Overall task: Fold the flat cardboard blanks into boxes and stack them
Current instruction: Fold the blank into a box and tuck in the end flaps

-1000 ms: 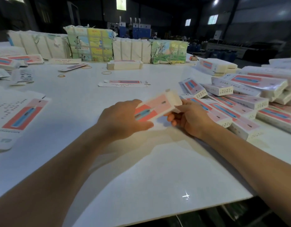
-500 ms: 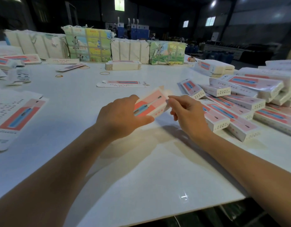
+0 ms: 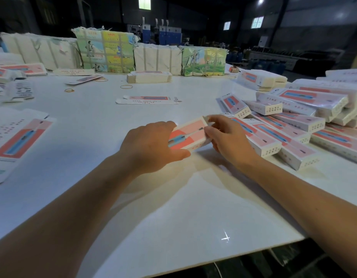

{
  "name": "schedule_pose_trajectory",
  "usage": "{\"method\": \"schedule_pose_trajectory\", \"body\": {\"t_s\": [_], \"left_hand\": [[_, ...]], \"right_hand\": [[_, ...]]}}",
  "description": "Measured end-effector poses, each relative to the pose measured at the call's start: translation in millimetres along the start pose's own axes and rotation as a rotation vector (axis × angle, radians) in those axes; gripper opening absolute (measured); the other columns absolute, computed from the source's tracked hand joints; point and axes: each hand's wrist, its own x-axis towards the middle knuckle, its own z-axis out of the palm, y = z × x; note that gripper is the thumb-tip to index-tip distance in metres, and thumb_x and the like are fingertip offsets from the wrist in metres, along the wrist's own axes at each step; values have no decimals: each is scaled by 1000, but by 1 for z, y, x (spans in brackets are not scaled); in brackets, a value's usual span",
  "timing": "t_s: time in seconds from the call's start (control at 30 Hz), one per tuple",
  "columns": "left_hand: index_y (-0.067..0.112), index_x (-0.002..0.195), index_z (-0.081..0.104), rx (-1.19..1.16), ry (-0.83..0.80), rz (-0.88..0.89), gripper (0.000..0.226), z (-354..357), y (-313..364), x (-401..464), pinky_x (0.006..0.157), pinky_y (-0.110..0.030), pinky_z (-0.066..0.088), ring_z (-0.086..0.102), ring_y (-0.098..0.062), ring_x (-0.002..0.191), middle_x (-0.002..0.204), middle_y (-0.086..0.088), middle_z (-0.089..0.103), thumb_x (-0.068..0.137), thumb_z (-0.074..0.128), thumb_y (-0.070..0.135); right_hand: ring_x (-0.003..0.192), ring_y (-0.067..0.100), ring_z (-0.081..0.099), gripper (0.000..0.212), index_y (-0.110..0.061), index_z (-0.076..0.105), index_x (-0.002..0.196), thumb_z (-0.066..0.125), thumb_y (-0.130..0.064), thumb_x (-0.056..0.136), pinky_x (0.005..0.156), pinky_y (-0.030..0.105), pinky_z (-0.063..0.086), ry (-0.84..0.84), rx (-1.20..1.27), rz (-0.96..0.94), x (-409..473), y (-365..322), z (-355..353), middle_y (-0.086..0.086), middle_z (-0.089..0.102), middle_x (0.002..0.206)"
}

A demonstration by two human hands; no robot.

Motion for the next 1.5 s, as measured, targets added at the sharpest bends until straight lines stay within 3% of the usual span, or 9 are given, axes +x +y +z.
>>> {"method": "schedule_pose_trajectory", "body": {"t_s": [0.13, 0.43, 0.73, 0.83, 0.93, 1.07, 1.3, 1.4, 1.5], "left_hand": [[30, 120, 45, 38, -9, 17, 56, 1, 1, 0, 71, -29, 46, 53, -14, 88, 114, 9, 56, 78, 56, 65], [27, 107, 45, 222, 26, 78, 51, 9, 5, -1, 66, -29, 33, 43, -17, 78, 104, 8, 55, 78, 50, 68], [29, 118, 45, 179, 62, 14, 58, 10, 4, 0, 69, -29, 35, 51, -18, 89, 113, 8, 55, 78, 48, 71], [29, 113, 47, 79, 126, -37, 53, 5, 1, 2, 65, -29, 33, 48, -17, 82, 104, 8, 56, 78, 49, 69], [30, 108, 48, 40, 190, -40, 50, 4, 2, 1, 59, -27, 28, 45, -15, 77, 97, 9, 54, 78, 50, 70], [27, 119, 47, 55, 159, -20, 61, 8, 9, 2, 66, -28, 33, 51, -18, 87, 110, 7, 56, 77, 47, 72], [24, 120, 47, 24, 173, 4, 57, 11, 11, 2, 69, -29, 35, 53, -20, 91, 111, 5, 56, 80, 49, 66], [24, 121, 45, 68, 194, 19, 57, 10, 9, 2, 69, -28, 34, 54, -20, 91, 111, 5, 55, 81, 49, 65], [23, 125, 42, 85, 206, 35, 57, 8, 5, 0, 68, -27, 34, 56, -20, 94, 115, 5, 54, 84, 49, 62]], "right_hand": [[62, 4, 51, 16, -17, 54, 81, 49, -8, 92, 55, 15, 38, 58, -148, -73, -1, 1, 0, -5, 58, 72], [76, 21, 53, 22, -8, 52, 87, 36, -16, 100, 70, 37, 42, -61, -418, -74, -3, -2, 0, 4, 56, 78], [65, 8, 46, 28, -11, 54, 74, 45, -20, 98, 57, 23, 32, -3, -390, -105, -1, -2, 2, -2, 53, 69], [81, 2, 49, 23, -15, 61, 99, 58, -36, 90, 68, 20, 35, 173, -337, -142, 2, -4, -6, -1, 55, 98], [104, 13, 52, 65, -25, 36, 137, 68, -43, 83, 77, 31, 47, 166, -29, 134, 7, -4, -10, 0, 46, 127], [73, 21, 70, 24, -9, 59, 108, 64, -18, 86, 55, 32, 58, -110, 742, 489, 8, -9, -6, 10, 71, 86], [65, 5, 57, 27, -24, 52, 73, 44, -31, 98, 55, 14, 39, 48, -410, -364, -7, -2, -4, -8, 60, 65], [67, -4, 60, 27, -39, 57, 75, 42, -38, 97, 59, 6, 40, 9, -238, -335, -8, -3, -3, -25, 63, 67], [73, 13, 68, 42, -30, 72, 73, 41, -30, 101, 69, 26, 55, 2, 228, -53, -2, -4, -1, -8, 73, 79]]}}
